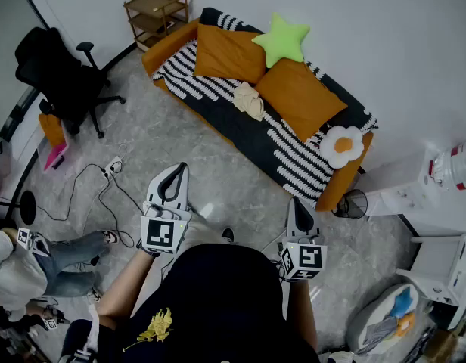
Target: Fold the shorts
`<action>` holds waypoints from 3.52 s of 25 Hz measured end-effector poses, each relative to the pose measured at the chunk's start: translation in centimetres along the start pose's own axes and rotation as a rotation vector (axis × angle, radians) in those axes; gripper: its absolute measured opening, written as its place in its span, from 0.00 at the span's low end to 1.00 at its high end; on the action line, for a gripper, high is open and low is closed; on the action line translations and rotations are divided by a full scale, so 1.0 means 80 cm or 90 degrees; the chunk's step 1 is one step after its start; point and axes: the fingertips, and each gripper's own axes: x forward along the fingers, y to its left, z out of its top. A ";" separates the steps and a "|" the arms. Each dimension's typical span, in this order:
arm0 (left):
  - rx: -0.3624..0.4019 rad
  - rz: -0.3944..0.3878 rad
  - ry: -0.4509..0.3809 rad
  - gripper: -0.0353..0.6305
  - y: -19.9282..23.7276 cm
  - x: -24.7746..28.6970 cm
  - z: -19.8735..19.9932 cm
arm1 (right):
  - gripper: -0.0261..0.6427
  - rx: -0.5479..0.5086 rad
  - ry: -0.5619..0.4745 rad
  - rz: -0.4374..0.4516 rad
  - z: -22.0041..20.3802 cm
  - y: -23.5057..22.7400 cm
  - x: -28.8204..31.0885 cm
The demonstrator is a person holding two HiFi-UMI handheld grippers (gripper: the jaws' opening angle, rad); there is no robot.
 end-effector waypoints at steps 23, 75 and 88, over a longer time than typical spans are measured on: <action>0.030 -0.064 -0.020 0.07 -0.079 0.074 0.020 | 0.06 0.021 -0.040 -0.049 0.016 -0.076 -0.033; -0.059 -0.166 0.172 0.53 0.457 0.565 -0.267 | 0.63 0.189 0.341 -0.159 0.030 -0.034 0.625; -0.036 -0.143 0.335 0.51 0.514 0.907 -0.402 | 0.62 -0.116 0.470 0.061 -0.011 -0.177 1.094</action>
